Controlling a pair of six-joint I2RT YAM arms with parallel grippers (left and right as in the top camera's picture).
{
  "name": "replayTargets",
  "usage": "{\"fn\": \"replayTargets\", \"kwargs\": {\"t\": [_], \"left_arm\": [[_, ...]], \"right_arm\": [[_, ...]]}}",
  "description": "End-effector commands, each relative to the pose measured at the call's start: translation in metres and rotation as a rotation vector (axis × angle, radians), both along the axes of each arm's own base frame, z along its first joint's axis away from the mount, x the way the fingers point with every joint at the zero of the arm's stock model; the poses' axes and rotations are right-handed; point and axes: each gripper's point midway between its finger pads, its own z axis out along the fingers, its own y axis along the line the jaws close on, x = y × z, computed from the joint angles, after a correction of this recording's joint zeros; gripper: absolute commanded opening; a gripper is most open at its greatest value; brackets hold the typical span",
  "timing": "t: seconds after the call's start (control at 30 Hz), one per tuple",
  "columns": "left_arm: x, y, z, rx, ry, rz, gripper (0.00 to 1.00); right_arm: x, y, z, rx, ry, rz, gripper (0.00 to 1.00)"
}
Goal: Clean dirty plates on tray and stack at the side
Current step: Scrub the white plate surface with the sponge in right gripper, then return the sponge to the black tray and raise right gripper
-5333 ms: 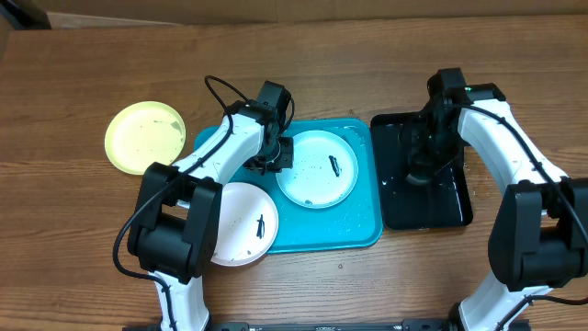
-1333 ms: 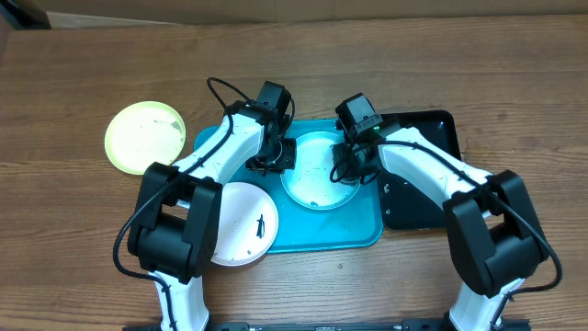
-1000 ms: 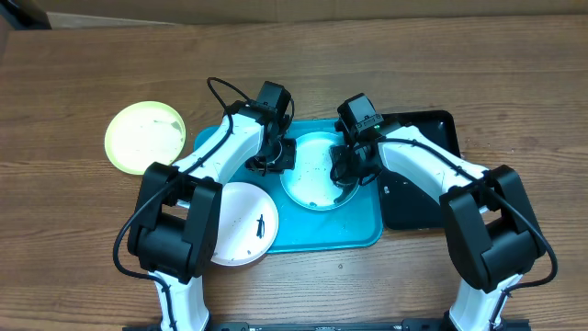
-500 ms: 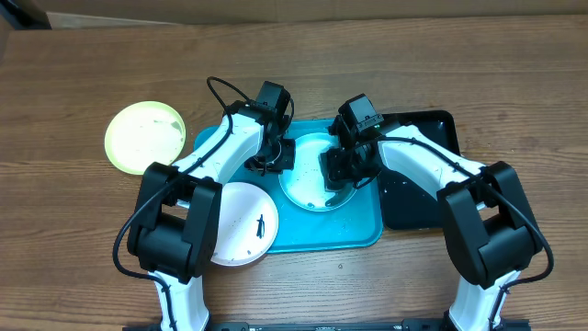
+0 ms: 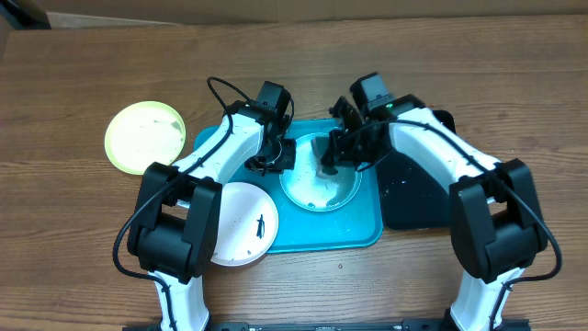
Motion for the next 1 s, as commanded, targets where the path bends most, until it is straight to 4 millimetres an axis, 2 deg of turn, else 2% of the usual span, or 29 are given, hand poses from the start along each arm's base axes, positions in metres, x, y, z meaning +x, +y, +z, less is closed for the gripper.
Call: {"fn": "replayTargets", "kwargs": {"t": [0.0,0.1,0.17,0.37,0.47,0.53,0.67,0.8,0.9,0.97], "left_arm": [[-0.003,-0.001,-0.008,0.000,0.017,-0.021,0.04],[-0.002,-0.001,-0.007,-0.001,0.015,-0.021,0.04],[-0.002,-0.001,-0.007,-0.001,0.015,-0.021,0.04],[-0.001,-0.002,-0.007,0.000,0.003,-0.066,0.04],[-0.002,-0.002,-0.007,0.000,0.003,-0.073,0.04],[-0.002,-0.002,-0.007,0.000,0.003,-0.073,0.04],[0.000,-0.002,-0.007,-0.002,-0.003,-0.072,0.04],[0.001,-0.003,-0.007,-0.006,-0.008,-0.072,0.04],[0.001,-0.003,-0.007,-0.006,-0.007,-0.073,0.04],[0.001,-0.003,-0.007,-0.006,-0.006,-0.073,0.04]], "right_arm": [[0.009,-0.007,0.013,-0.036,-0.093,0.034,0.04],[0.014,-0.028,-0.005,-0.181,-0.120,0.006,0.04],[0.013,-0.035,-0.014,-0.221,-0.126,0.022,0.04],[0.007,-0.038,-0.046,-0.247,-0.083,0.045,0.04],[-0.004,-0.036,-0.063,-0.230,-0.019,0.058,0.04],[-0.013,-0.026,-0.065,-0.174,0.030,0.074,0.04],[-0.032,0.003,-0.053,-0.029,0.095,0.120,0.04],[-0.045,0.022,-0.045,0.043,0.131,0.156,0.04],[-0.052,0.031,-0.039,0.086,0.150,0.174,0.04],[-0.047,0.033,-0.030,0.105,0.150,0.170,0.04]]}}
